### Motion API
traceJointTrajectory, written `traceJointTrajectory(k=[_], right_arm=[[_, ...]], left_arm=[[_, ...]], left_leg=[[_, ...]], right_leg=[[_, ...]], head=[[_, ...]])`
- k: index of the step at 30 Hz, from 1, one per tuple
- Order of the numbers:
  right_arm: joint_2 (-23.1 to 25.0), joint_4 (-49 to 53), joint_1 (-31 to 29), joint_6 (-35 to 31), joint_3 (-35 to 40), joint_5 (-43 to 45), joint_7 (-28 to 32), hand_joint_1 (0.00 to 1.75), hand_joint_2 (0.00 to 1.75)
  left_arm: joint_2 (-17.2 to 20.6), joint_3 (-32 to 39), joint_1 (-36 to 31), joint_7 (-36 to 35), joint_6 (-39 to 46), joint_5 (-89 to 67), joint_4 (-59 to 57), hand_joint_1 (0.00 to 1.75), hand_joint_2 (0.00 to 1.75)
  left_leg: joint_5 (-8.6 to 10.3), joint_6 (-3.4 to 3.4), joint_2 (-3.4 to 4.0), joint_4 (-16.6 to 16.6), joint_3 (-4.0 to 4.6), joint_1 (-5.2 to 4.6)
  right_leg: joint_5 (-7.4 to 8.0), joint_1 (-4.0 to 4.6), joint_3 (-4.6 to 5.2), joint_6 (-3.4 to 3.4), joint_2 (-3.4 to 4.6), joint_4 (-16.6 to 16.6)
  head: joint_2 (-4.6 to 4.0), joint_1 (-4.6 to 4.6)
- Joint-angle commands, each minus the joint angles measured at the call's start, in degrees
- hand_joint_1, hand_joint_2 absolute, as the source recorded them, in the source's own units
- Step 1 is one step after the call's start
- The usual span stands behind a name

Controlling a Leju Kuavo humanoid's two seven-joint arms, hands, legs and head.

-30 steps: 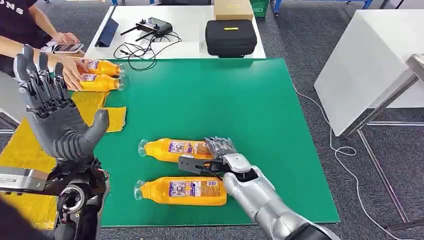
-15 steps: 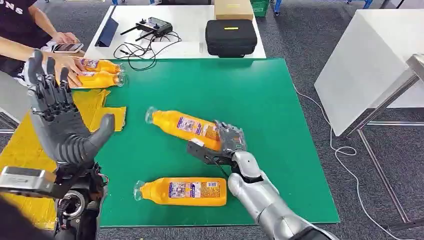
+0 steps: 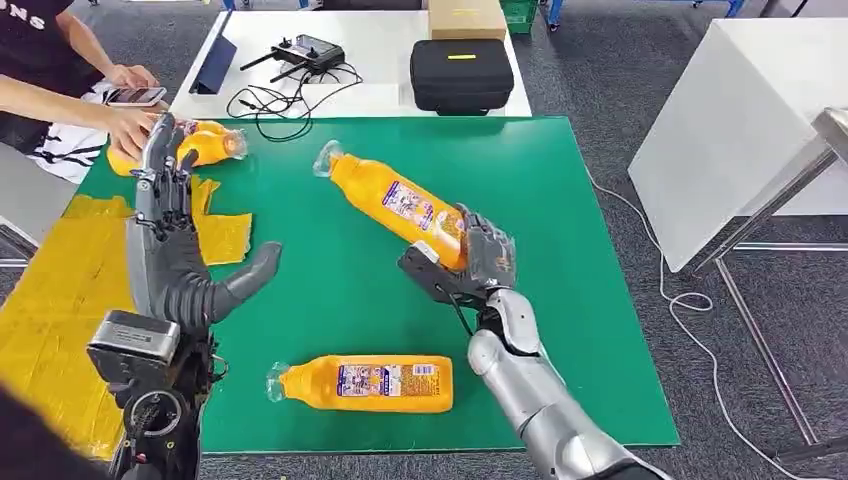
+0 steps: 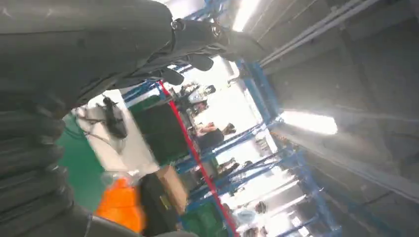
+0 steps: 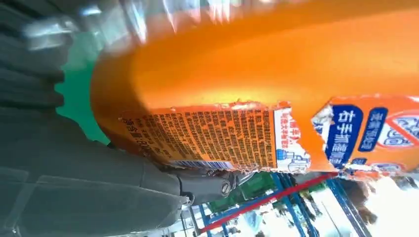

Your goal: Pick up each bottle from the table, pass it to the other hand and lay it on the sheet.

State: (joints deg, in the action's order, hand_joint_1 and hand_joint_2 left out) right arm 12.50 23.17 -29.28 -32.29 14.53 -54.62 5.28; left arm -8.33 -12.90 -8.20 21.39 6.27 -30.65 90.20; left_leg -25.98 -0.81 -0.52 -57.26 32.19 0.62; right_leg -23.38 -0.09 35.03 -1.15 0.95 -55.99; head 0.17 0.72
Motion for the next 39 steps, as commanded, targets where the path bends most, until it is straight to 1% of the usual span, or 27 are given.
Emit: traceJointTrajectory(k=[1,3,4,5,6,7,8,10,11,15,16,18,21,23,24,25,26,27,28,29,30,32,33,34,36,38,39], right_arm=[[1.9,14.3,3.0,-3.7,-7.5,9.0,10.3,1.75,1.75],[2.5,18.8,5.0,-3.6,-6.9,10.6,12.1,1.75,1.75],[2.8,21.4,6.2,-3.7,-5.9,11.2,12.8,1.75,1.75],[2.9,23.5,7.1,-3.5,-4.5,11.4,13.3,1.75,1.75],[2.9,24.1,7.4,-3.2,-3.7,11.0,13.0,1.75,1.75],[2.9,25.4,7.9,-2.8,-2.5,11.0,12.7,1.75,1.75],[2.9,26.0,8.1,-2.7,-1.4,10.9,12.9,1.75,1.75],[3.1,26.3,8.1,-3.2,-0.1,12.2,14.0,1.75,1.75],[3.2,26.0,7.9,-3.5,0.9,12.8,15.2,1.75,1.75],[3.4,25.9,7.8,-3.6,1.0,12.9,15.2,1.75,1.75],[3.4,25.9,7.8,-3.6,1.0,12.9,15.2,1.75,1.75],[3.2,25.2,7.5,-3.9,1.2,13.4,15.5,1.75,1.75],[3.2,25.2,7.4,-5.3,2.9,15.0,18.3,1.75,1.75],[3.3,24.3,6.8,-6.0,4.2,15.2,18.8,1.75,1.75],[3.3,24.1,6.7,-6.2,4.5,15.5,19.0,1.75,1.75],[3.2,23.8,6.4,-7.3,4.9,15.3,19.2,1.75,1.75],[3.1,23.5,6.2,-7.7,4.9,15.5,19.3,1.75,1.75],[3.0,23.6,6.4,-7.7,4.7,15.6,19.7,1.75,1.75],[3.0,23.7,6.5,-7.7,4.4,14.6,19.7,1.75,1.75],[3.2,23.3,6.7,-7.7,4.5,14.3,19.8,1.75,1.75],[3.3,23.0,6.6,-7.7,4.7,14.2,19.9,1.75,1.75],[3.8,22.9,6.9,-7.7,4.6,12.8,20.1,1.75,1.75],[3.9,22.8,7.0,-7.7,4.7,12.5,20.3,1.75,1.75],[4.0,22.9,7.1,-7.7,4.6,12.0,20.3,1.75,1.75],[4.5,22.9,7.4,-7.7,4.5,10.5,20.2,1.75,1.75],[4.4,23.4,7.7,-7.7,4.2,8.7,19.8,1.75,1.75],[4.4,22.9,7.7,-7.7,4.2,8.3,19.8,1.75,1.75]], left_arm=[[2.7,-8.5,-6.5,-3.2,-8.4,-7.1,-18.4,0.00,1.75],[1.8,-9.4,-7.8,-2.9,-9.6,-5.8,-22.5,0.00,1.75],[1.2,-9.2,-8.3,-2.5,-11.2,-3.1,-24.4,0.00,1.75],[1.0,-9.2,-8.7,-2.3,-11.9,-1.3,-25.6,0.00,1.75],[0.8,-9.2,-8.8,-2.0,-12.3,-0.4,-26.0,0.00,1.75],[0.7,-9.2,-9.0,-1.6,-13.7,1.8,-26.5,0.00,1.75],[0.8,-9.3,-9.0,-1.3,-15.0,3.6,-26.6,0.00,1.75],[0.8,-9.3,-9.2,-1.5,-16.7,6.2,-27.1,0.00,1.75],[0.6,-8.6,-9.3,-1.5,-18.6,9.1,-27.9,0.00,1.75],[0.7,-8.6,-9.4,-1.5,-18.6,9.2,-28.1,0.00,1.75],[0.7,-8.6,-9.4,-1.5,-18.6,9.2,-28.1,0.00,1.75],[0.9,-8.7,-9.6,-1.5,-18.6,9.4,-28.3,0.00,1.75],[0.3,-7.2,-9.7,-2.3,-18.7,13.2,-29.3,0.00,1.75],[0.1,-5.6,-9.7,-2.1,-19.6,17.0,-30.4,0.00,1.75],[0.0,-5.1,-9.8,-2.0,-19.9,18.1,-30.6,0.00,1.75],[-0.2,-4.3,-10.0,-2.0,-20.6,20.0,-31.2,0.00,1.75],[-0.4,-4.0,-10.7,-2.2,-21.1,21.6,-32.1,0.00,1.75],[-0.4,-3.8,-11.3,-2.3,-21.4,22.8,-32.8,0.00,1.75],[-0.6,-3.3,-11.8,-2.4,-21.8,24.5,-33.6,0.00,1.75],[-0.8,-2.6,-12.3,-2.5,-21.8,26.1,-34.3,0.00,1.75],[-0.8,-2.3,-12.5,-2.7,-22.0,27.0,-34.7,0.00,1.75],[-1.0,-0.4,-13.1,-3.2,-22.5,31.1,-36.0,0.00,1.75],[-1.3,0.8,-13.3,-3.5,-22.3,33.1,-36.5,0.00,1.75],[-1.1,1.3,-13.5,-3.8,-22.4,34.2,-36.8,0.00,1.75],[-1.0,2.9,-14.1,-4.3,-22.2,37.7,-38.2,0.00,1.75],[-0.8,3.7,-14.6,-4.6,-22.4,40.2,-39.4,0.00,1.75],[-0.8,4.1,-15.1,-4.6,-22.5,41.6,-40.3,0.00,1.75]], left_leg=[[-0.04,0.00,-0.18,0.1,-0.31,-0.04],[0.01,-0.01,-0.10,0.1,-0.13,-0.05],[-0.02,0.00,-0.12,0.1,-0.23,-0.04],[0.00,0.01,-0.07,0.1,-0.15,-0.04],[-0.04,0.01,-0.12,0.1,-0.28,-0.04],[-0.02,0.01,-0.10,0.1,-0.18,-0.04],[-0.06,0.02,-0.08,0.1,-0.28,-0.04],[-0.03,0.01,-0.03,0.0,-0.12,-0.01],[-0.08,0.01,-0.08,0.1,-0.29,-0.03],[-0.03,0.01,0.01,0.0,-0.12,-0.01],[-0.08,0.01,0.01,0.1,-0.31,-0.01],[-0.02,0.00,0.01,0.1,-0.15,-0.02],[-0.10,-0.01,0.05,0.1,-0.33,0.00],[-0.03,0.00,0.07,0.1,-0.14,-0.01],[-0.11,0.00,0.08,0.1,-0.33,0.01],[-0.06,0.00,0.09,0.1,-0.21,-0.02],[-0.12,0.01,0.12,0.1,-0.34,0.01],[-0.05,0.01,0.06,0.1,-0.18,-0.01],[-0.10,0.01,0.07,0.1,-0.31,0.01],[-0.04,0.01,0.00,0.1,-0.16,-0.01],[-0.07,0.01,-0.03,0.1,-0.28,0.01],[-0.02,0.00,0.04,0.1,-0.11,-0.01],[-0.06,0.00,0.07,0.1,-0.25,0.00],[-0.03,0.00,0.07,0.1,-0.13,-0.01],[-0.11,0.01,0.08,0.1,-0.39,0.02],[-0.04,0.02,0.06,0.1,-0.16,0.01],[-0.08,0.02,0.04,0.1,-0.33,0.02]], right_leg=[[-0.12,-0.01,-0.34,-0.02,-0.29,0.1],[-0.04,-0.03,-0.14,-0.01,-0.17,0.0],[-0.08,-0.01,-0.25,-0.01,-0.23,0.1],[-0.05,-0.02,-0.15,-0.01,-0.17,0.0],[-0.11,-0.01,-0.29,-0.01,-0.25,0.1],[-0.08,-0.01,-0.19,0.00,-0.21,0.0],[-0.12,0.01,-0.28,0.00,-0.21,0.1],[-0.05,0.02,-0.12,0.00,-0.12,0.0],[-0.13,0.01,-0.29,0.00,-0.21,0.0],[-0.04,0.00,-0.08,-0.01,-0.08,0.0],[-0.10,0.02,-0.26,-0.01,-0.13,0.0],[-0.04,0.00,-0.10,-0.01,-0.10,0.0],[-0.10,0.03,-0.30,-0.03,-0.11,0.1],[-0.03,0.01,-0.09,-0.01,-0.03,0.0],[-0.10,0.04,-0.29,-0.02,-0.07,0.1],[-0.06,0.00,-0.15,-0.01,-0.03,0.0],[-0.10,0.03,-0.28,-0.01,-0.03,0.1],[-0.05,0.01,-0.14,-0.01,-0.05,0.0],[-0.10,0.04,-0.27,-0.01,-0.08,0.0],[-0.06,0.01,-0.14,-0.01,-0.12,0.0],[-0.10,0.04,-0.28,-0.01,-0.18,0.1],[-0.03,0.00,-0.09,-0.01,-0.05,0.0],[-0.06,0.03,-0.22,-0.01,-0.06,0.1],[-0.03,0.01,-0.11,-0.01,-0.03,0.0],[-0.10,0.04,-0.37,-0.01,-0.09,0.1],[-0.04,0.02,-0.13,0.00,-0.04,0.1],[-0.09,0.04,-0.31,0.00,-0.11,0.1]], head=[[0.00,0.00],[0.00,0.00],[0.00,0.00],[0.00,0.02],[0.00,0.00],[0.00,-0.02],[0.00,0.02],[0.00,0.00],[0.00,0.02],[0.00,0.02],[0.00,0.00],[0.00,0.02],[0.00,0.00],[0.00,0.00],[0.00,0.00],[0.00,0.00],[-0.02,0.00],[0.00,0.00],[0.00,0.00],[0.00,0.02],[-0.02,0.00],[0.00,0.00],[0.00,0.00],[0.00,0.00],[0.00,0.00],[0.00,0.00],[0.00,0.00]])
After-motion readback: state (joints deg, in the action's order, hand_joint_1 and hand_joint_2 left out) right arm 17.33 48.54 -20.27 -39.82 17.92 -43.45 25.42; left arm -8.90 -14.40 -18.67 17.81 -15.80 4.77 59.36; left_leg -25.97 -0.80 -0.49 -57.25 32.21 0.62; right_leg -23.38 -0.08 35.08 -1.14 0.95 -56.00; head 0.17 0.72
